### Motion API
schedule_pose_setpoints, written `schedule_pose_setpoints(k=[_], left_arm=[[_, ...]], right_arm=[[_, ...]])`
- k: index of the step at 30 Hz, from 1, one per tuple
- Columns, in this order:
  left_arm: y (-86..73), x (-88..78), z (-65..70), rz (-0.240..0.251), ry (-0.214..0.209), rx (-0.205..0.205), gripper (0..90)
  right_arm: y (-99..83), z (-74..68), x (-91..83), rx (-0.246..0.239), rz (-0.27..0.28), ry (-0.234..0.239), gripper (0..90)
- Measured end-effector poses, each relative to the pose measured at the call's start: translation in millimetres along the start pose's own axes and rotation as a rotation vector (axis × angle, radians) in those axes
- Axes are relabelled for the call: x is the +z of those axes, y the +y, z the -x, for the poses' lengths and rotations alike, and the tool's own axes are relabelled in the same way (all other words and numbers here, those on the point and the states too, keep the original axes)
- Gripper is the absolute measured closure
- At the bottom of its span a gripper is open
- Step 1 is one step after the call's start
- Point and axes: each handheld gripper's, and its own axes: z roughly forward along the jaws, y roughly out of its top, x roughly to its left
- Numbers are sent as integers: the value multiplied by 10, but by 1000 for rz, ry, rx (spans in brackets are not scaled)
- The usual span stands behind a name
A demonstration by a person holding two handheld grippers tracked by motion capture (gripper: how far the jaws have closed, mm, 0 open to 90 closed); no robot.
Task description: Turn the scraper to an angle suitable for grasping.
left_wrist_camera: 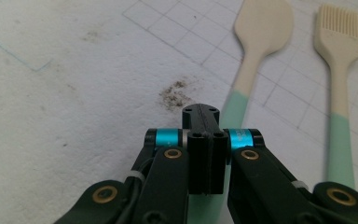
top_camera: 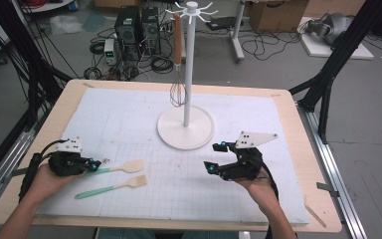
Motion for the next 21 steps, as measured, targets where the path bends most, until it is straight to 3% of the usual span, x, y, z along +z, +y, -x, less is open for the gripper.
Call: schedule_pose_setpoints(k=[12, 17, 21], left_arm=[[-12, -45, 71, -5, -26, 44, 894], [86, -60, 109, 9, -41, 76, 827], [129, 1, 152, -16, -51, 108, 766]], right_arm=[[-60, -2, 25, 9, -14, -1, 287], [-64, 6, 7, 12, -13, -8, 287], [-68, 20, -37, 16, 6, -12, 286]])
